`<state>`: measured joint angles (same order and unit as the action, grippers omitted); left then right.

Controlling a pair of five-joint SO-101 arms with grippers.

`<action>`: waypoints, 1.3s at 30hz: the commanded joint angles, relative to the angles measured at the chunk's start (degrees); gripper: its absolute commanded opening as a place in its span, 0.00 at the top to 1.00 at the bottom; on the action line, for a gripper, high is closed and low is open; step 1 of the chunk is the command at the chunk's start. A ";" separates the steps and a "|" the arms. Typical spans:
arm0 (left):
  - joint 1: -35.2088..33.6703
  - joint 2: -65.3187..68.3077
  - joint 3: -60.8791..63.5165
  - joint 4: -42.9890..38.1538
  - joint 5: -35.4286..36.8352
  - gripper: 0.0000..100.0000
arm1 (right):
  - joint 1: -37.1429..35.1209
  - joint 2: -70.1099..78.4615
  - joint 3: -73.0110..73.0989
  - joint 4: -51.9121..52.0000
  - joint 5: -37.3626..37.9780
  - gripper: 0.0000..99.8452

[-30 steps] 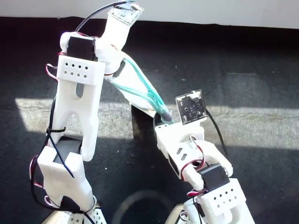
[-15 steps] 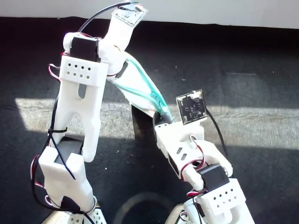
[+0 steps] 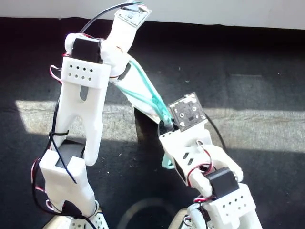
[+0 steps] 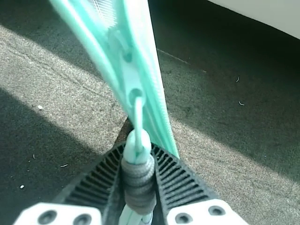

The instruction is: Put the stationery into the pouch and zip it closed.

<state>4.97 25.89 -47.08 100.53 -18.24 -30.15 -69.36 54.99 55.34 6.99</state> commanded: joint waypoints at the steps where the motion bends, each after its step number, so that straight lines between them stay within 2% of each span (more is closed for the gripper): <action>1: -0.13 2.07 1.63 0.00 -0.88 0.99 | -0.48 -0.66 -6.73 3.82 0.62 0.99; 6: 0.13 2.07 1.63 0.18 -0.88 0.99 | -0.31 -0.66 -8.04 8.13 0.70 0.99; 11: 0.13 2.07 1.71 0.35 -0.88 0.99 | 5.32 -0.48 -8.57 7.69 0.70 0.99; 15: 0.13 2.07 1.63 0.35 -0.88 0.99 | 8.40 -0.04 -14.29 5.49 0.70 0.99; 25: 7.43 -1.45 0.31 0.35 -0.88 0.99 | 8.40 14.20 -27.30 7.25 0.70 0.99; 29: 7.34 -4.09 0.57 0.35 -0.88 0.91 | 8.40 15.96 -31.25 9.80 0.70 0.99; 33: 7.16 -4.26 0.66 0.35 -0.88 0.85 | 8.40 15.96 -33.71 16.66 0.70 0.99; 39: 7.16 -4.97 0.31 0.35 -0.88 0.84 | 8.40 16.22 -37.76 21.23 0.70 0.99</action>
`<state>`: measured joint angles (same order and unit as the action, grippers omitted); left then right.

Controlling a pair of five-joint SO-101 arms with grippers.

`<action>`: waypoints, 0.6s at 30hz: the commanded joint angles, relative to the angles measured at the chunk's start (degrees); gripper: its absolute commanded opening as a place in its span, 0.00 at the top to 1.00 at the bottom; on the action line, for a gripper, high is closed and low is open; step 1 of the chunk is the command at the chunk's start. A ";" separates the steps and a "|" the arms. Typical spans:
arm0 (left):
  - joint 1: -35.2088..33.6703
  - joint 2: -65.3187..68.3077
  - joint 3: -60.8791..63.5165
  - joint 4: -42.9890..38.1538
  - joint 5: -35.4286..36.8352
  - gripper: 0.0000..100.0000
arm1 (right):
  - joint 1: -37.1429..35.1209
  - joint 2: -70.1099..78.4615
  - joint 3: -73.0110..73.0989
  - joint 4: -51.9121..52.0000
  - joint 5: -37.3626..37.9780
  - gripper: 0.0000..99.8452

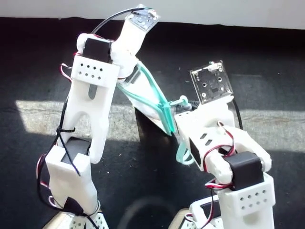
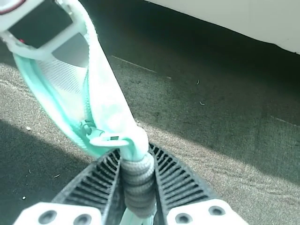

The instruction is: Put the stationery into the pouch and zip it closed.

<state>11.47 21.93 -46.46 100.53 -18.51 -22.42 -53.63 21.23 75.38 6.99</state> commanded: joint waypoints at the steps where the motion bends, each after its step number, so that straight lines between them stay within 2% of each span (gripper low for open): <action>1: 0.66 -1.63 -0.31 0.35 -0.62 0.84 | 0.66 0.57 -4.26 1.19 0.70 0.99; 10: 0.22 -14.11 -0.31 0.09 -0.62 0.84 | 0.75 0.75 -1.10 0.66 0.70 0.99; 18: -5.58 -21.49 -0.31 -0.18 -0.62 0.83 | 0.92 0.75 -1.10 0.66 0.70 0.99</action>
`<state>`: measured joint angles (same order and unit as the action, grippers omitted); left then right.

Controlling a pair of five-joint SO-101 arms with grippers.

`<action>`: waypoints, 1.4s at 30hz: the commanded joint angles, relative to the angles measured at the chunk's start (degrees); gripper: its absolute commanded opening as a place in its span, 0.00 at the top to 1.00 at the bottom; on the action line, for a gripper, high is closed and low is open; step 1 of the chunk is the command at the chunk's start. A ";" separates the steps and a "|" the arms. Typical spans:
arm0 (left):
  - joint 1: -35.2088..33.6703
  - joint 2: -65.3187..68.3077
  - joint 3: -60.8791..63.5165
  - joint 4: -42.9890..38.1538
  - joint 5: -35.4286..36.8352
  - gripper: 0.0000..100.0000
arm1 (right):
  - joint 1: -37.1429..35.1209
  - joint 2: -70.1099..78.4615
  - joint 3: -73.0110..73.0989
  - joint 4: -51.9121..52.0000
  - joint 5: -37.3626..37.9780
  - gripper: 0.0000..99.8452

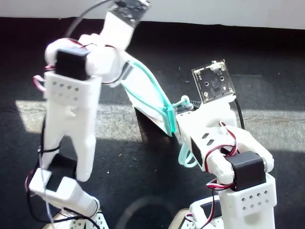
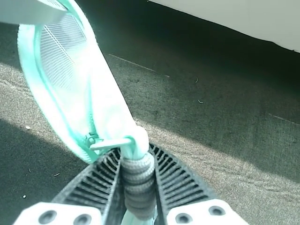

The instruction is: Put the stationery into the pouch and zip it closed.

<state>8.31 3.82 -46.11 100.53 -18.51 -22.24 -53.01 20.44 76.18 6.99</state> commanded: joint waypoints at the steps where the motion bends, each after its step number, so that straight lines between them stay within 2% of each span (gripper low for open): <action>1: -3.30 -3.91 -0.66 -0.09 -0.62 0.83 | 0.75 0.13 -0.31 -0.13 0.70 0.99; 5: -7.96 -8.66 1.01 0.44 -0.62 0.85 | 0.75 0.22 -0.48 -4.44 0.62 0.99; 9: -9.89 -12.62 6.46 0.35 -0.62 1.00 | 0.75 1.27 -0.66 -12.79 0.62 0.99; 11: -9.71 -13.14 11.30 0.35 -0.53 0.98 | 0.66 4.44 -1.63 -15.43 0.62 0.99; 16: -2.68 -12.70 26.51 -0.18 -0.53 0.99 | 0.40 14.46 -9.45 -17.54 0.62 0.99; 19: 2.51 -12.70 34.59 -4.04 -0.09 0.99 | 0.40 18.68 -15.25 -17.27 0.62 0.99; 21: 3.82 -12.97 37.32 -7.30 3.60 0.99 | 0.40 20.26 -18.68 -17.19 0.62 0.99; 28: 3.65 -12.70 38.37 -16.26 25.93 0.99 | -0.22 21.58 -25.98 -17.10 0.70 0.99; 32: 3.65 -12.70 38.37 -21.19 34.90 0.99 | -0.22 21.76 -28.26 -16.31 1.41 0.99; 36: 3.56 -12.70 38.46 -25.58 39.91 0.99 | -2.59 21.67 -30.55 -16.31 9.14 0.99; 39: 3.56 -12.62 38.46 -29.10 40.53 0.99 | -5.93 21.32 -32.31 -16.31 14.33 0.99; 42: 3.56 -12.62 38.46 -31.38 40.53 0.99 | -6.90 21.76 -34.24 -16.31 16.35 0.99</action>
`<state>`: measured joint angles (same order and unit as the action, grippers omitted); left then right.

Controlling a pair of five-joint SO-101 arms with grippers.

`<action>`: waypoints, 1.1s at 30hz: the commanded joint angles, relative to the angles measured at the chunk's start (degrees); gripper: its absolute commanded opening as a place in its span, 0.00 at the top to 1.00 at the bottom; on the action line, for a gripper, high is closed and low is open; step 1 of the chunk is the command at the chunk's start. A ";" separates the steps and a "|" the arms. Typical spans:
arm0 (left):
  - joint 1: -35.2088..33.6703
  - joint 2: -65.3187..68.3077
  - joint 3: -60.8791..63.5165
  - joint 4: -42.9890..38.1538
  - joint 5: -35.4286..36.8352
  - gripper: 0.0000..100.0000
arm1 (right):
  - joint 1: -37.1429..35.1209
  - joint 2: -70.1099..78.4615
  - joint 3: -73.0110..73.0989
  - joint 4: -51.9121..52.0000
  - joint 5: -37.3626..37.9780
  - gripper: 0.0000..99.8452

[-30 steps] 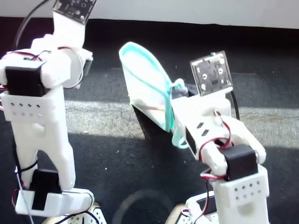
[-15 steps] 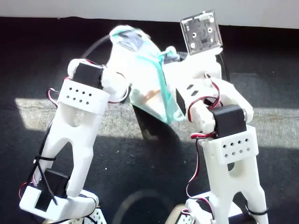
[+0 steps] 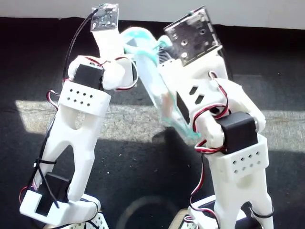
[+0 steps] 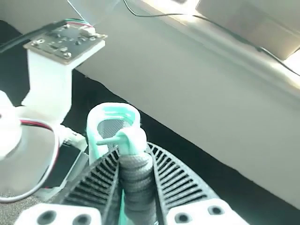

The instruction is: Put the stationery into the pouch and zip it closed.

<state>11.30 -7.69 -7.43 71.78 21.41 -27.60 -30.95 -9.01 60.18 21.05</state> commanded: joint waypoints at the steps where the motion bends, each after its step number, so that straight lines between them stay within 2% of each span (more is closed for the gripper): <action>1: 0.57 -1.10 -0.22 -3.08 0.62 0.99 | -1.54 -0.13 -5.32 -0.31 2.29 0.99; 7: -2.33 -1.10 -0.13 -2.73 0.62 0.99 | 0.31 0.13 -2.59 -0.66 2.73 0.99; 12: -5.67 -1.71 2.86 -0.53 0.62 0.99 | 3.03 0.04 10.24 -1.89 10.02 0.99; 18: -5.58 -1.10 5.05 0.09 0.35 0.99 | 4.00 -0.04 26.42 -15.52 10.02 0.99; 21: -5.85 -1.10 5.14 -3.43 0.35 0.99 | 2.95 -0.66 31.08 -19.82 10.02 0.99; 28: -5.93 -1.10 5.14 -12.48 0.26 0.99 | -1.01 -0.75 27.47 -19.82 10.02 0.99; 30: -6.02 -1.19 5.14 -12.31 0.26 0.99 | -1.45 -0.48 27.56 -19.82 10.02 0.99; 33: -8.31 -1.71 4.70 -7.03 0.26 0.99 | -1.45 0.04 28.97 -20.26 9.93 0.99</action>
<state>5.05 -7.69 -2.07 61.67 21.58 -28.40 -30.86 21.05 41.45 30.29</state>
